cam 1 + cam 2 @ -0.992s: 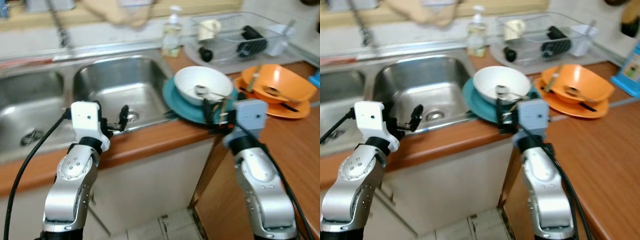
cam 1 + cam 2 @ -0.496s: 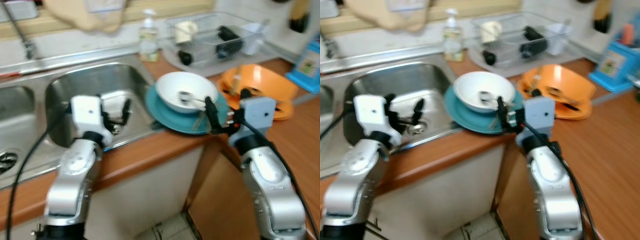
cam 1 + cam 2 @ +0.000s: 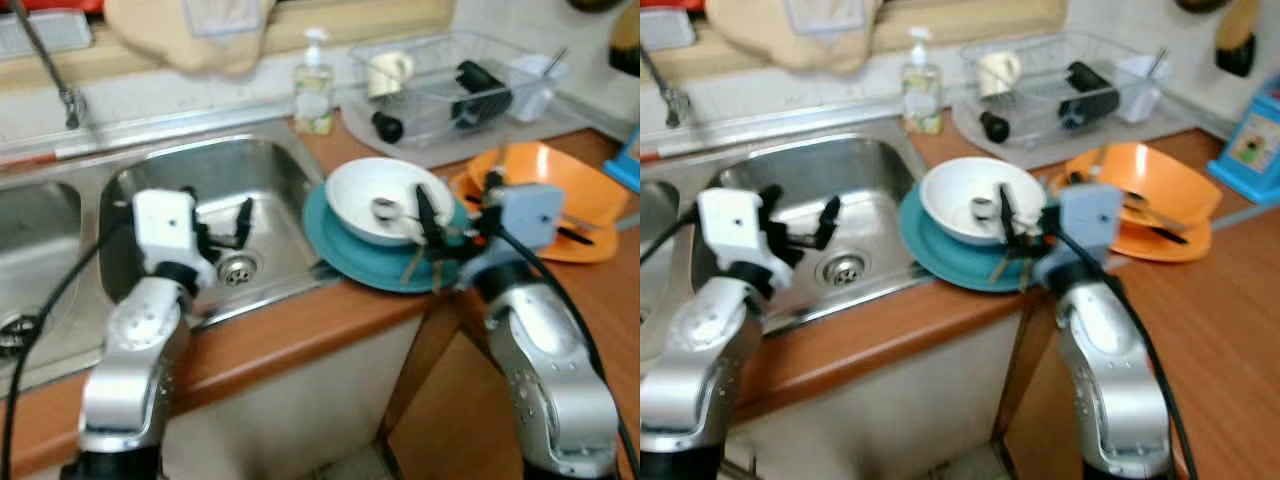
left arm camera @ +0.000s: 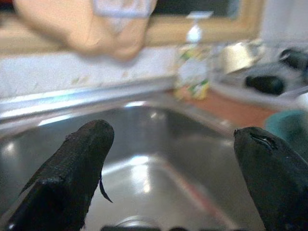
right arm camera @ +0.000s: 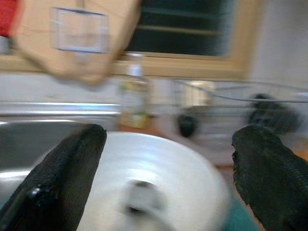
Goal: Kitchen organization
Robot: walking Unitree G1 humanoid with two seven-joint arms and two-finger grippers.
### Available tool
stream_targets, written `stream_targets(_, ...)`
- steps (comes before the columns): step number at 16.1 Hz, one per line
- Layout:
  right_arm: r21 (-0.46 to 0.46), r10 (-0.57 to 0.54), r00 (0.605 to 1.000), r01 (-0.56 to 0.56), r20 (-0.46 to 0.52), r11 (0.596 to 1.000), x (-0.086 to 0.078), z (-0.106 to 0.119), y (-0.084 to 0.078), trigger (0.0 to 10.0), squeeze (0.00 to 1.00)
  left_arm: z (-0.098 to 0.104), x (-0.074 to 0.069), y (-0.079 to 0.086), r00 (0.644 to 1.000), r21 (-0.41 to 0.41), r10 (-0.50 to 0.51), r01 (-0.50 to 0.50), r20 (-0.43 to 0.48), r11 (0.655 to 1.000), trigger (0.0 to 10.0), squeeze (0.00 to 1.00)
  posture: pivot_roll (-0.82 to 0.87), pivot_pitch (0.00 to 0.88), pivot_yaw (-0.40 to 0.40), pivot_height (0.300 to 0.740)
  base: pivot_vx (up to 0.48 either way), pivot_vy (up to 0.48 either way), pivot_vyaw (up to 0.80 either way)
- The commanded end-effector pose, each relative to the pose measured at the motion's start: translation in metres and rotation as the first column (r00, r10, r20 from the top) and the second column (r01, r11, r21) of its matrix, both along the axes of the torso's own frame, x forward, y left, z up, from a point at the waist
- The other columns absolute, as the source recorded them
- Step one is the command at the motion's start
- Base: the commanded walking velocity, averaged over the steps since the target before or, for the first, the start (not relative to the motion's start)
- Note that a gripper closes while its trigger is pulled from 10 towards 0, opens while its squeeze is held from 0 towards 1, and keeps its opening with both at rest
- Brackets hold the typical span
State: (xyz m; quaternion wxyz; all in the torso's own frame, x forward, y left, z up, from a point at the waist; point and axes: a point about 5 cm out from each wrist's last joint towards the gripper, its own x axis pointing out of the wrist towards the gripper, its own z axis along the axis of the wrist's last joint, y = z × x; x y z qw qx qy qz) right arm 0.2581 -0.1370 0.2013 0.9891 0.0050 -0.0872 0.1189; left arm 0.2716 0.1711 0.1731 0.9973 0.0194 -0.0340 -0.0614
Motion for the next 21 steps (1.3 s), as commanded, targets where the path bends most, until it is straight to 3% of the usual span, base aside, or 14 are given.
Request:
stream_targets(1,-0.005,0.006,1.000,-0.006,0.003,1.000,0.000,0.004,-0.009,10.0,1.00,0.007,0.001,-0.004,0.999,0.011,-0.031,0.031,0.018,0.999,10.0,0.00,-0.11,0.000,0.033,0.740,0.000,0.000,0.00)
stream_targets(3,0.012,-0.004,1.000,0.003,0.006,1.000,0.002,0.008,-0.020,10.0,1.00,0.008,0.002,-0.005,0.999,0.014,-0.047,0.047,0.024,0.999,10.0,0.00,-0.10,0.000,0.029,0.740,0.000,0.000,0.00)
stream_targets(5,0.014,0.039,0.999,-0.038,-0.011,0.999,0.003,0.010,-0.025,10.0,1.00,0.007,0.003,-0.003,0.997,-0.040,-0.076,0.076,-0.010,0.996,10.0,0.00,-0.10,0.000,0.028,0.740,0.000,0.000,0.00)
stream_targets(6,-0.006,0.090,0.995,-0.090,-0.040,0.996,0.003,0.009,-0.027,10.0,0.62,0.006,0.004,-0.002,0.994,-0.066,-0.103,0.101,-0.023,0.993,10.0,0.00,-0.10,0.000,0.027,0.740,0.000,0.000,0.00)
stream_targets(7,-0.006,0.128,0.990,-0.128,-0.062,0.992,0.003,0.008,-0.030,10.0,0.00,0.008,0.004,-0.003,0.990,-0.068,-0.137,0.135,-0.022,0.989,10.0,0.00,-0.10,0.000,0.025,0.740,0.000,0.000,0.00)
stream_targets(10,0.001,0.118,0.989,-0.118,-0.089,0.993,0.008,0.011,-0.048,10.0,0.00,0.004,0.004,-0.009,0.952,-0.001,-0.301,0.301,-0.062,0.954,10.0,0.00,-0.11,0.000,0.023,0.740,0.000,0.000,0.00)
stream_targets(12,-0.007,0.092,0.990,-0.093,-0.105,0.996,0.012,0.011,-0.060,10.0,0.00,0.004,0.006,-0.011,0.923,-0.018,-0.379,0.379,-0.069,0.925,10.0,0.00,-0.12,0.000,0.024,0.740,0.000,0.000,0.00)
stream_targets(15,0.065,0.136,0.984,-0.129,-0.118,0.989,0.010,0.016,-0.087,10.0,0.00,0.013,0.003,-0.014,0.869,-0.028,-0.492,0.491,-0.058,0.871,10.0,0.00,-0.12,0.000,0.029,0.740,0.000,0.000,0.00)
stream_targets(16,0.067,0.150,0.981,-0.142,-0.125,0.988,0.010,0.015,-0.091,9.1,0.00,0.014,0.001,-0.015,0.847,-0.031,-0.528,0.528,-0.062,0.849,10.0,0.00,-0.12,0.000,0.031,0.740,0.000,0.000,0.00)
stream_targets(17,0.049,0.165,0.977,-0.160,-0.136,0.986,0.009,0.013,-0.092,6.9,0.00,0.015,-0.001,-0.016,0.827,-0.035,-0.558,0.557,-0.069,0.830,10.0,0.00,-0.12,0.000,0.031,0.740,0.000,0.000,0.00)
stream_targets(18,0.011,0.215,0.962,-0.216,-0.168,0.976,0.007,0.007,-0.090,4.8,0.00,0.015,-0.006,-0.018,0.785,-0.043,-0.612,0.611,-0.091,0.790,10.0,0.00,-0.12,0.000,0.031,0.740,0.000,0.000,0.00)
stream_targets(19,-0.002,0.249,0.951,-0.254,-0.184,0.967,0.005,0.004,-0.086,3.8,0.00,0.013,-0.008,-0.018,0.774,-0.046,-0.625,0.624,-0.105,0.780,10.0,0.00,-0.12,0.000,0.030,0.740,0.000,0.000,0.00)
stream_targets(21,-0.022,0.296,0.932,-0.307,-0.209,0.952,0.002,-0.002,-0.080,2.9,0.00,0.011,-0.011,-0.018,0.766,-0.047,-0.633,0.632,-0.116,0.773,10.0,0.00,-0.11,0.000,0.027,0.740,0.000,0.000,0.00)
